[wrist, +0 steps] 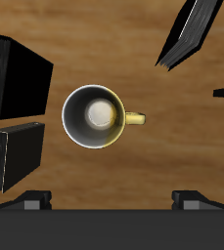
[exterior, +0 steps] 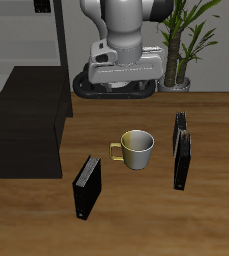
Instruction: Place the yellow book flat on top of the shelf
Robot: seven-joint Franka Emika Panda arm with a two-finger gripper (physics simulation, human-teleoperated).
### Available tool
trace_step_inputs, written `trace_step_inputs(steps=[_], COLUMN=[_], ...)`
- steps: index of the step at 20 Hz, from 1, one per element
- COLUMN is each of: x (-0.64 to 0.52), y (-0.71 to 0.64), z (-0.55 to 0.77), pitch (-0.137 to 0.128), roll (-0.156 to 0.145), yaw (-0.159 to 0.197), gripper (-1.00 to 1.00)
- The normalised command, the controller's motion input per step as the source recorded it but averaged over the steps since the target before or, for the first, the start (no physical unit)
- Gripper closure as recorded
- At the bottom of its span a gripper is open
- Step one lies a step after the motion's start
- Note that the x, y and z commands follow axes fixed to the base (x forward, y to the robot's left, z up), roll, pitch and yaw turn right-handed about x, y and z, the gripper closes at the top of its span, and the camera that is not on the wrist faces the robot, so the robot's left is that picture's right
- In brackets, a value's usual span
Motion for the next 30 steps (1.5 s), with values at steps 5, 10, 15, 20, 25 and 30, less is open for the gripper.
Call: trace_step_inputs(steps=[5,10,15,20,25,30], x=[-0.25,-0.21,-0.18,-0.08,0.02,0.05], y=[0.54,0.57,0.56,0.58,0.34,0.29], z=[-0.11,-0.13,-0.09,-0.1,-0.04,-0.13], pitch=[-0.06,-0.039,-0.073,-0.002,-0.015,-0.035], roll=[-0.07,-0.012,-0.02,0.034,0.009,0.04], yaw=[-0.044,0.012,-0.001,-0.023,0.003,-0.03], gripper=[-1.0,-1.0,-1.0,-1.0,-1.0,-1.0])
